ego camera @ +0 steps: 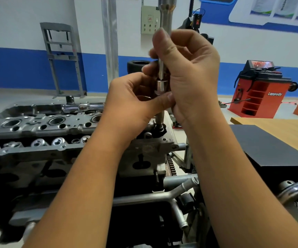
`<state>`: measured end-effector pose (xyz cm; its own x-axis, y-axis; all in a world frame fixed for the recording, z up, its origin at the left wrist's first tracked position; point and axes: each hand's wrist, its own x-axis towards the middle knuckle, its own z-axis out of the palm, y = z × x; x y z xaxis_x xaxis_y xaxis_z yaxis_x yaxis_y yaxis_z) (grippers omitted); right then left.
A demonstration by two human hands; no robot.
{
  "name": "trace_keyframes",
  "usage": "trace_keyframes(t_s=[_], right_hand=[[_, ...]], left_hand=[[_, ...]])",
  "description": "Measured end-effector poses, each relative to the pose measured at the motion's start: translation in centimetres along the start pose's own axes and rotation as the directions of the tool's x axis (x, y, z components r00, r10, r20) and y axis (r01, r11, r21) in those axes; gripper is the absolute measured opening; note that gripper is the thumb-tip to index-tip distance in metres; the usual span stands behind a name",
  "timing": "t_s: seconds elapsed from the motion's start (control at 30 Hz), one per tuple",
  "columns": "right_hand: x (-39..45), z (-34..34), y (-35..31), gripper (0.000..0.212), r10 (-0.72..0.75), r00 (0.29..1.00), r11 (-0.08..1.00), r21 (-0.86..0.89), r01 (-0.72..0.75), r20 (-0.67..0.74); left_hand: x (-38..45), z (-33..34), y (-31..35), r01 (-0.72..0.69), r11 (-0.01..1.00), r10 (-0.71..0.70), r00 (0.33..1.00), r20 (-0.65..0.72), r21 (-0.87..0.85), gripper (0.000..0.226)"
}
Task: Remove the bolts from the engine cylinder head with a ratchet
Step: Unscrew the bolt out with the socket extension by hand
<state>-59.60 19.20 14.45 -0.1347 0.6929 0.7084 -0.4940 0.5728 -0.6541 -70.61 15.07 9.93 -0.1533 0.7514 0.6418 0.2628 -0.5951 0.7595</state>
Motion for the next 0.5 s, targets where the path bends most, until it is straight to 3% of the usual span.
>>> trace_keyframes(t_s=[0.17,0.3,0.43,0.5], right_hand=[[0.08,0.39,0.29,0.021,-0.006,1.000,1.000,-0.022,0.006,0.013],[0.14,0.27,-0.04,0.022,0.076,0.997,0.995,0.067,-0.076,-0.002],[-0.16,0.83,0.06,0.018,0.051,0.994,0.998,0.053,-0.046,-0.096],[-0.14,1.07,0.16,0.020,0.053,0.993,0.998,0.040,-0.049,-0.109]], left_hand=[[-0.04,-0.03,0.00,0.114,0.979,-0.090,0.985,0.147,-0.168,0.018],[-0.02,0.07,0.12,0.095,0.992,-0.086,0.992,0.097,-0.089,0.019],[0.07,0.09,-0.08,0.051,0.995,-0.049,0.998,0.031,-0.086,0.012],[0.07,0.09,-0.04,0.057,0.994,-0.050,0.996,0.069,-0.097,0.014]])
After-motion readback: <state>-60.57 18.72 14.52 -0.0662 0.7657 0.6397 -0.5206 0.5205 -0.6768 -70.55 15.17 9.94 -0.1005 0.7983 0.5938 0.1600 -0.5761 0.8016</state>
